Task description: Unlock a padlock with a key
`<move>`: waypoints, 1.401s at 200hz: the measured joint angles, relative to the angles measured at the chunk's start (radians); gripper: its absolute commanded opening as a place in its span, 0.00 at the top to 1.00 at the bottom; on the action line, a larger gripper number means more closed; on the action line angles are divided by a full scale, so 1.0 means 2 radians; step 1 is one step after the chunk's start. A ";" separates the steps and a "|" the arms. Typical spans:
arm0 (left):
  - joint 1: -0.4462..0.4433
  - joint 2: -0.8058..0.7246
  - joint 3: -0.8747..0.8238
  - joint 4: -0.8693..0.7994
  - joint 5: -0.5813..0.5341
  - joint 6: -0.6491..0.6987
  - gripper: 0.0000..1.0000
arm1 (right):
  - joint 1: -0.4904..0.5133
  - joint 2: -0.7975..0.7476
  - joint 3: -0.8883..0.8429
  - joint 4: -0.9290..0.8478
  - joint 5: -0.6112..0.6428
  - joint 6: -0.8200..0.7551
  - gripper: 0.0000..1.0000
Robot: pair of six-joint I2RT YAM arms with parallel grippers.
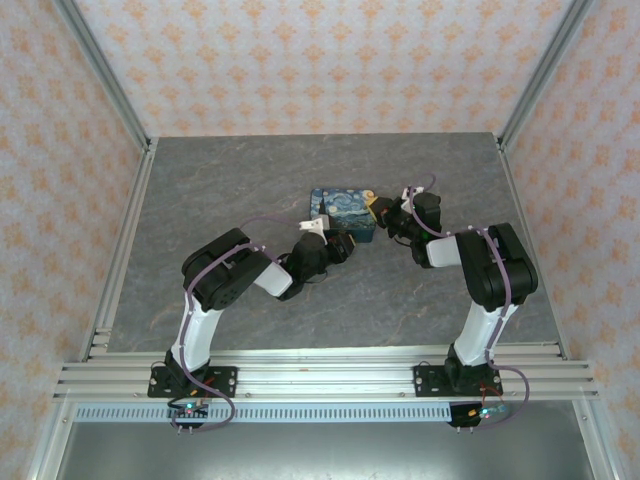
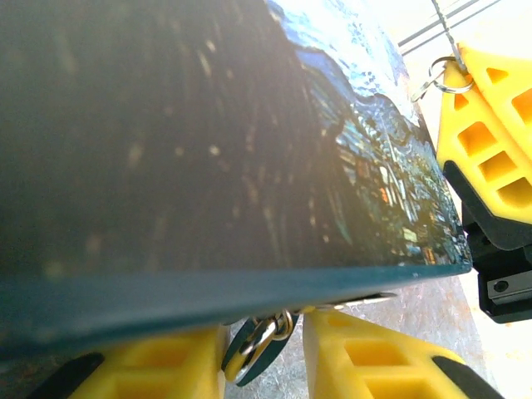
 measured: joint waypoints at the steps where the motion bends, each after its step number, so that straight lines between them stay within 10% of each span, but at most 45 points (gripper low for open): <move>1: 0.000 0.000 0.000 0.000 0.000 0.000 0.71 | 0.000 0.000 0.000 0.000 0.000 0.000 1.00; 97: -0.010 0.000 0.014 -0.024 -0.027 0.017 0.71 | 0.000 0.002 0.000 0.003 -0.001 0.000 1.00; 189: -0.010 -0.003 0.030 -0.068 -0.031 0.026 1.00 | -0.002 0.002 0.000 0.004 0.000 0.000 1.00; 280: 0.031 -0.040 0.045 -0.178 0.152 0.069 1.00 | -0.001 0.005 0.000 0.006 -0.011 0.000 1.00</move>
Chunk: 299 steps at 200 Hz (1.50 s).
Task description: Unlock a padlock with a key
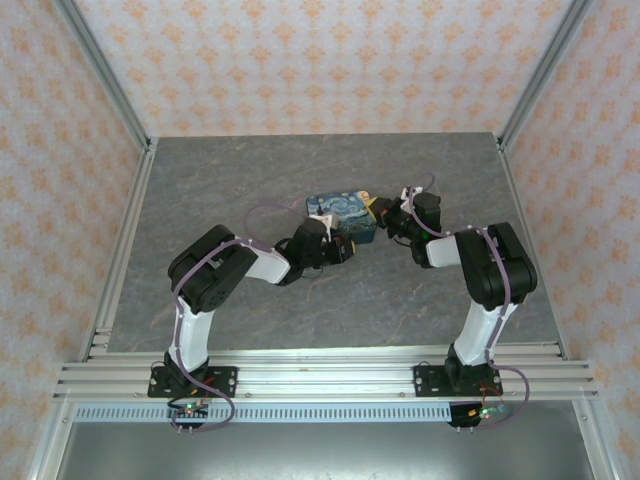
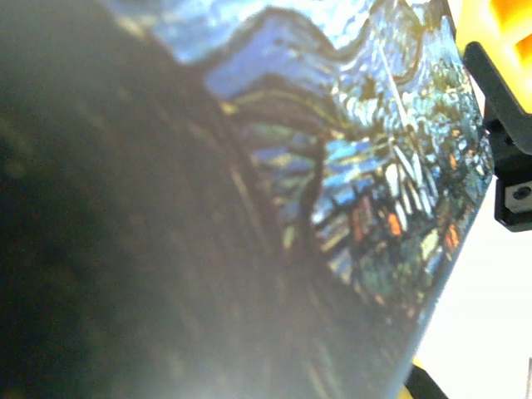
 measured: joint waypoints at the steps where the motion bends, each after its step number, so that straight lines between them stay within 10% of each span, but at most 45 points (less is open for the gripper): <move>1: 0.001 0.000 0.000 0.000 0.002 0.000 1.00 | 0.000 0.000 0.000 0.000 0.000 0.000 1.00; 154: 0.032 -0.006 0.008 -0.022 0.085 -0.006 1.00 | 0.000 -0.049 -0.010 -0.042 -0.013 0.005 1.00; 299: 0.043 -0.026 0.011 -0.040 0.114 -0.091 1.00 | 0.056 -0.212 -0.220 -0.012 0.040 0.034 1.00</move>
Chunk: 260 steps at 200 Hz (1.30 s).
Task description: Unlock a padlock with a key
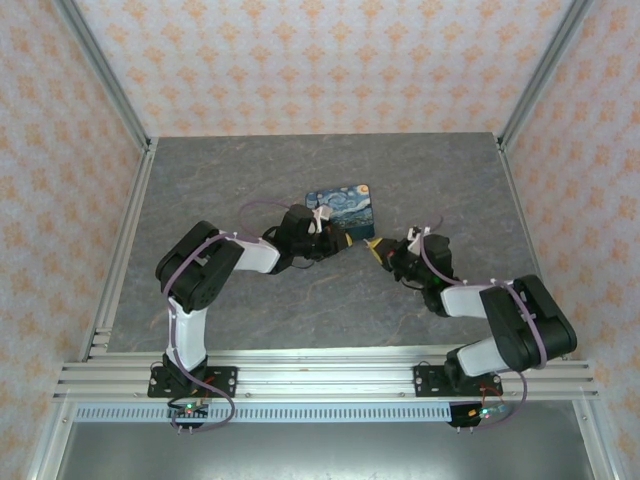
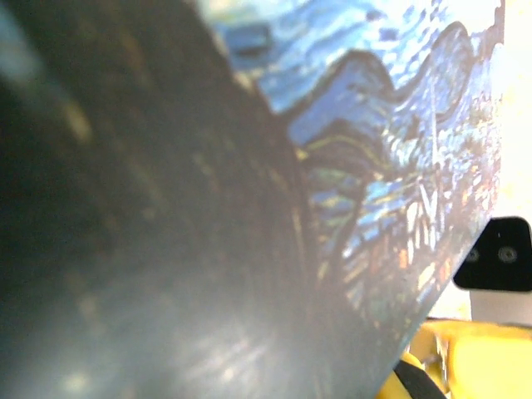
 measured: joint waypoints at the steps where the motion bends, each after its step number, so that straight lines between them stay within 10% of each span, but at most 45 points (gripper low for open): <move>1: 0.000 -0.001 0.000 -0.001 0.000 -0.001 1.00 | 0.003 -0.001 -0.001 0.001 0.002 0.000 1.00; 260: 0.000 -0.045 -0.008 0.045 0.000 -0.128 1.00 | 0.056 0.026 -0.034 0.100 0.093 0.084 1.00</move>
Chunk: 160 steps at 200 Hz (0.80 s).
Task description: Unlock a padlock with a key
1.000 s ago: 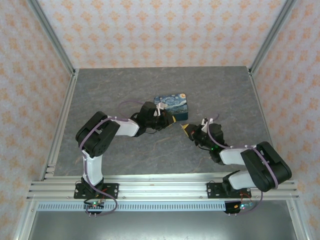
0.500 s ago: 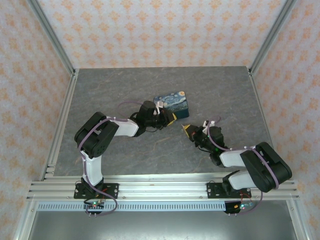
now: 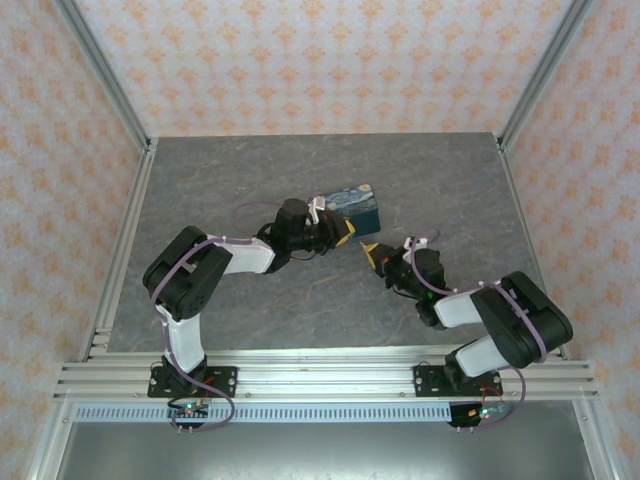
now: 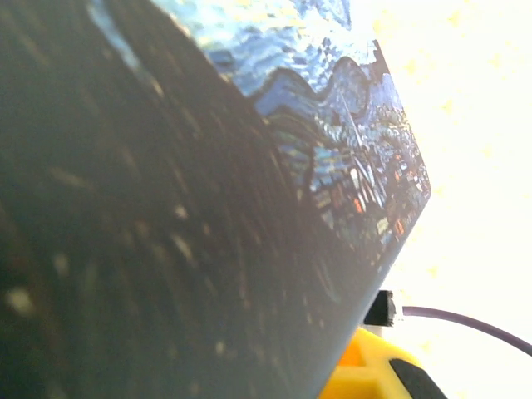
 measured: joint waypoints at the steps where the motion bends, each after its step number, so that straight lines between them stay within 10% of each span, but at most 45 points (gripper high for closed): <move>1: 0.000 0.000 0.000 0.000 0.000 0.000 1.00 | 0.000 0.000 0.000 0.000 0.000 0.000 1.00; 160: 0.000 -0.001 -0.002 0.000 0.000 0.000 1.00 | 0.013 0.033 0.028 0.020 0.000 0.021 1.00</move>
